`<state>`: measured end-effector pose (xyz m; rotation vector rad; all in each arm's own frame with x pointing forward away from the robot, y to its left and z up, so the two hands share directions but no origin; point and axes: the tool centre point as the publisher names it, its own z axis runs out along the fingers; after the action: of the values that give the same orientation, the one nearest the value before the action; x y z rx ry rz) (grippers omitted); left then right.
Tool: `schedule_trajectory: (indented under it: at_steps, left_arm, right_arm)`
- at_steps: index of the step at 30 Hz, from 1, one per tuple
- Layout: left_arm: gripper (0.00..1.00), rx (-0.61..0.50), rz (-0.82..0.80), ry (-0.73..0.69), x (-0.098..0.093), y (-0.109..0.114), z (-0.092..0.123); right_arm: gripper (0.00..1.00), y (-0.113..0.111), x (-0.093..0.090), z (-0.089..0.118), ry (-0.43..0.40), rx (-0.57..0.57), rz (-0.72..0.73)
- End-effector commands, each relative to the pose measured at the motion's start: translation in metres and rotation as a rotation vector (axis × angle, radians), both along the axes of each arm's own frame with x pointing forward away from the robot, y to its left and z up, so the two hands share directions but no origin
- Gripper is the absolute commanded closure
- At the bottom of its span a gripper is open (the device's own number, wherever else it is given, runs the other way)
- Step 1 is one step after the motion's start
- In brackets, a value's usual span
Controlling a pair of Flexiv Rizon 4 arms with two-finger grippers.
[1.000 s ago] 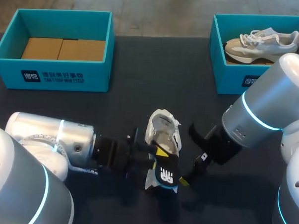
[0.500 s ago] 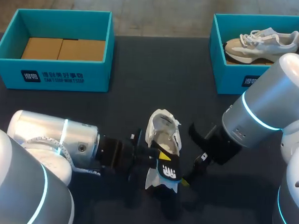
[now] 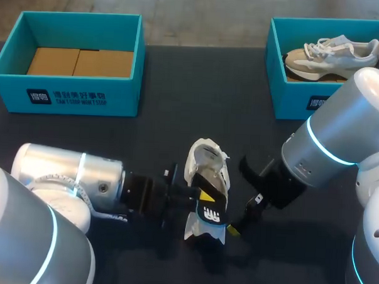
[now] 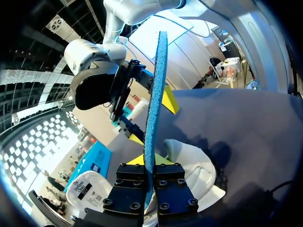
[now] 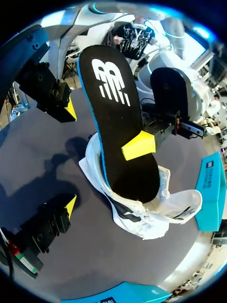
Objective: Take the shoe out of the shoebox, open the shoe tongue, remove and reinsert the insole, then place the shoe into the shoebox
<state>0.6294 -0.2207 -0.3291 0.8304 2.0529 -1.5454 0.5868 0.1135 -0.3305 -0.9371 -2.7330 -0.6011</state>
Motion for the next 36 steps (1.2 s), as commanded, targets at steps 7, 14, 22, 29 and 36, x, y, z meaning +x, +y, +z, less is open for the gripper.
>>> schedule_trajectory:
  at_steps: [7,14,22,29,36]
  left_arm:
    - [1.00,0.005,0.013,-0.019,0.008,0.001,-0.011]
    - [1.00,0.010,0.018,-0.027,0.017,0.003,-0.019]
    - [1.00,0.034,0.036,-0.028,0.024,0.004,-0.024]
    - [1.00,0.033,0.034,-0.025,0.020,0.004,-0.017]
    - [0.67,0.020,0.024,-0.025,0.010,0.000,-0.008]
  right_arm:
    - [0.00,0.001,-0.001,-0.001,-0.002,-0.001,-0.002]
    - [0.00,0.001,-0.001,-0.001,-0.002,-0.001,-0.002]
    - [0.00,0.001,-0.001,-0.001,-0.002,-0.001,-0.002]
    - [0.00,0.001,-0.001,-0.001,-0.002,-0.001,-0.002]
    - [0.00,0.001,-0.001,-0.001,-0.002,-0.001,-0.002]
